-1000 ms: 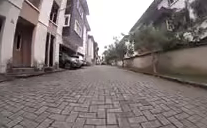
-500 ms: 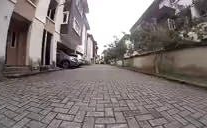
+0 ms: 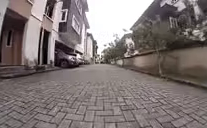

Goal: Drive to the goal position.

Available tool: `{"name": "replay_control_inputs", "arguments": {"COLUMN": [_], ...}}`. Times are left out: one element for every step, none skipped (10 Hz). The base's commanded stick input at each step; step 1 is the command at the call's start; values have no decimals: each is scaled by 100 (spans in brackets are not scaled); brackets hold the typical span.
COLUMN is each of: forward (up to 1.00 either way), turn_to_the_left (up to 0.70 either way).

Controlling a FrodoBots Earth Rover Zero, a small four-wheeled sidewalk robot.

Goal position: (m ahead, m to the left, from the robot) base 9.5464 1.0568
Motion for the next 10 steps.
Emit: {"name": "replay_control_inputs", "arguments": {"forward": [70, 70, 70, 70, 70, 70, 70, 70, 70, 70], "turn_to_the_left": [0, 0, 0, 0, 0, 0, 0, 0, 0, 0]}}
